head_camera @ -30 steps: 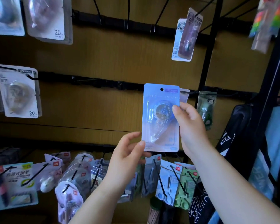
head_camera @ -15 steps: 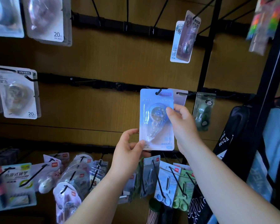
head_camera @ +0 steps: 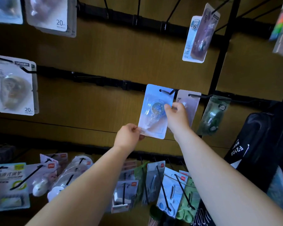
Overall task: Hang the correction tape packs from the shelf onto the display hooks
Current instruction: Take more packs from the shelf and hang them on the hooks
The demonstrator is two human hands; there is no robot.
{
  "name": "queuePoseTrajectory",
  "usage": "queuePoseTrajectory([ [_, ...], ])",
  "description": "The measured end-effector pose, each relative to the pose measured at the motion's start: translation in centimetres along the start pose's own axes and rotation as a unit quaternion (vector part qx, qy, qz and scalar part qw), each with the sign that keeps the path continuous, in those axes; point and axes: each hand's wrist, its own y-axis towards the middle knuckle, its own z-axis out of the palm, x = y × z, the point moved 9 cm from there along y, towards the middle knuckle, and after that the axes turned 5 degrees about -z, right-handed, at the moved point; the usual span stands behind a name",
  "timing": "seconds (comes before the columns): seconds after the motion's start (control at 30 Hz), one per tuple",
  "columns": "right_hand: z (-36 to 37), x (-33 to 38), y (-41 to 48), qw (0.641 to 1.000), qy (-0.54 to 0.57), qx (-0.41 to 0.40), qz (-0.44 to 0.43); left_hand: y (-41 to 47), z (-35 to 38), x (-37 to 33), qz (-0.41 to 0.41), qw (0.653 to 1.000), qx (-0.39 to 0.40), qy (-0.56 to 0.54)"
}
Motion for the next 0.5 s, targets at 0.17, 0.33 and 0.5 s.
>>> queuePoseTrajectory([
  [0.17, -0.5, -1.8, -2.8, 1.000, -0.023, 0.005, -0.015, -2.8, -2.5, 2.2, 0.009, 1.000, -0.011, -0.026],
  [0.33, -2.0, -4.6, -9.5, 0.998, 0.012, 0.060, -0.012, -13.5, -3.5, 7.2, 0.031, 0.993, 0.060, -0.093],
  [0.5, 1.2, -13.0, -18.9, 0.977, 0.034, 0.199, 0.072, -20.4, -1.1, 19.3, -0.114, 0.978, 0.164, -0.056],
])
